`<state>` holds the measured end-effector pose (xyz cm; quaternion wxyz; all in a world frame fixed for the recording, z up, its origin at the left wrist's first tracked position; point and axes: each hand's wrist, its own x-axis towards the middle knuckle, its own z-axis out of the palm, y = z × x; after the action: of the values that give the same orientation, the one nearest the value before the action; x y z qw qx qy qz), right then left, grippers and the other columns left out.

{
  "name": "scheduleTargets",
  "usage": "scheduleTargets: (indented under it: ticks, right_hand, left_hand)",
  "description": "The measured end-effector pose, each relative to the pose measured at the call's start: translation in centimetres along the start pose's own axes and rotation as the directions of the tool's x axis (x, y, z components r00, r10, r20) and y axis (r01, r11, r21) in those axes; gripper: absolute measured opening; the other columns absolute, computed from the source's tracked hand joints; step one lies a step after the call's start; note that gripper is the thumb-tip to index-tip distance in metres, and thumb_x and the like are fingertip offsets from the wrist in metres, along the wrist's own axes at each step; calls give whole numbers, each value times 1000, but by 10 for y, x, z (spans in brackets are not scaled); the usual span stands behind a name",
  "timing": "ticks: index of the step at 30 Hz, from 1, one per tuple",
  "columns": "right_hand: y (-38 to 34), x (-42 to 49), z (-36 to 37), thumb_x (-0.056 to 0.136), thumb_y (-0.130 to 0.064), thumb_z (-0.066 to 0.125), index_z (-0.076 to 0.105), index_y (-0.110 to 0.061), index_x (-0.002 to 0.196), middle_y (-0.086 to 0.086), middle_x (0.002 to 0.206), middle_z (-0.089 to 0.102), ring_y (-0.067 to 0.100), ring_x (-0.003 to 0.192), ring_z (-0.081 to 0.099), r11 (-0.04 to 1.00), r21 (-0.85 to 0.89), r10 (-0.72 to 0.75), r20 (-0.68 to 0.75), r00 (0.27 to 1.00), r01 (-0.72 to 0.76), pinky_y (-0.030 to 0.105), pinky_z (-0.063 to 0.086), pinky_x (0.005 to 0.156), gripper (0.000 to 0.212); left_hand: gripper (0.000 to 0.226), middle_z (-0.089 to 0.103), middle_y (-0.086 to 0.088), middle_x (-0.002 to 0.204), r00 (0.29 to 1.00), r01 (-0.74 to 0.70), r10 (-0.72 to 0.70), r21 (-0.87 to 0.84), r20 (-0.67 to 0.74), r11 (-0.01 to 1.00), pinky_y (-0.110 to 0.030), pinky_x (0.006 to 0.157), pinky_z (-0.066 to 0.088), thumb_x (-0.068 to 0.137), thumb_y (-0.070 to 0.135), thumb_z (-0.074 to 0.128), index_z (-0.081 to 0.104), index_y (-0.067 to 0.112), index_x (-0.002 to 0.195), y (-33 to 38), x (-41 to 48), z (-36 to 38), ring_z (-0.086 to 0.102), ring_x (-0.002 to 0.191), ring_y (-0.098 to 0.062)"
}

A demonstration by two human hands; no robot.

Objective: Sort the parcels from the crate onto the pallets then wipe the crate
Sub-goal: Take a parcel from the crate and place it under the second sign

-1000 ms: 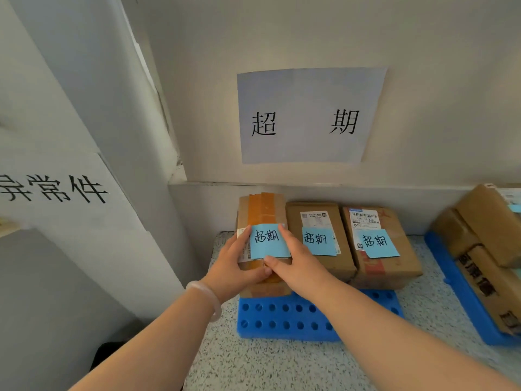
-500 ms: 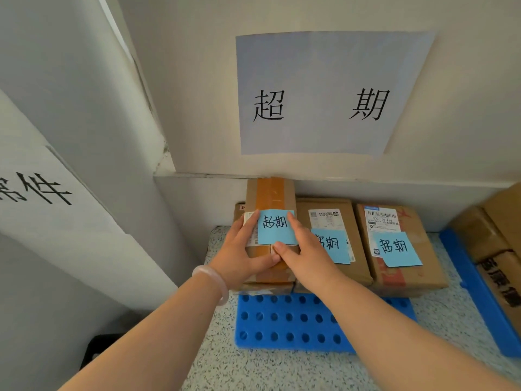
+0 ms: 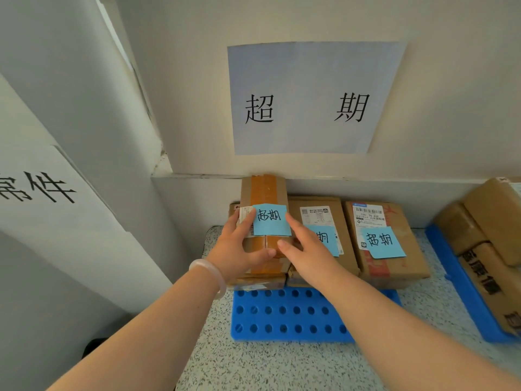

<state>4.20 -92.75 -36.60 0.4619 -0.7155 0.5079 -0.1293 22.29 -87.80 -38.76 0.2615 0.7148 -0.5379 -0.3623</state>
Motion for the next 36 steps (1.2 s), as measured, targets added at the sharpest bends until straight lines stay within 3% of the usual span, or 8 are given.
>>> scheduleTargets:
  ticks: [6,11,16,21,27,32,36]
  right_hand:
    - [11,-43,-6,94,-35,61,11,-48,153,-14,163,11,8,149,11,998,-55,-40,12,999,41,37,17,122,79]
    - [24,-91,-13,82,-54,70,4,-51,152,-18,163,1,6,150,4,973,-215,-87,-10,996,83,38,17,122,96]
    - [38,-142,-29,78,-61,71,1,-47,154,-15,164,-2,10,151,3,928,-358,-133,-63,989,102,42,16,123,104]
    - [62,-190,-50,77,-64,69,-2,-45,154,-16,164,-5,11,151,0,928,-368,-107,-124,987,54,44,14,122,107]
    - [97,-263,-89,77,-67,67,-2,-45,154,-14,164,-8,13,151,-1,907,-422,-83,-210,974,-14,43,11,120,106]
    - [146,-343,-128,78,-68,65,-5,-44,154,-12,164,-11,13,151,-6,890,-433,10,-291,957,-141,40,8,121,106]
    - [184,-416,-162,80,-67,63,-5,-43,155,-9,165,-9,15,151,-7,882,-390,86,-421,903,-266,38,7,121,103]
  left_hand:
    - [101,-10,15,163,1000,9,-7,115,-25,993,-52,120,25,77,63,70,2,52,151,3,-21,3,4,151,-25]
    - [101,-9,7,165,993,-3,39,303,-110,953,-50,121,19,80,64,66,-2,47,153,22,-58,10,3,151,-28]
    - [103,-12,4,165,980,-33,117,447,-161,894,-51,122,13,78,72,61,-5,47,153,48,-94,34,0,152,-28]
    - [103,-13,6,165,970,-123,212,517,-116,847,-50,122,9,80,71,61,-10,50,151,87,-124,76,-3,152,-23]
    - [101,-9,5,165,954,-246,300,537,-13,807,-49,122,14,79,72,60,-5,49,153,142,-158,138,2,152,-23]
    - [102,-10,5,165,904,-404,409,559,124,724,-47,122,15,78,76,56,-8,48,152,199,-193,217,3,152,-21]
    - [100,-11,4,165,841,-535,468,550,273,641,-46,121,14,80,75,56,-9,49,152,250,-230,287,3,152,-23]
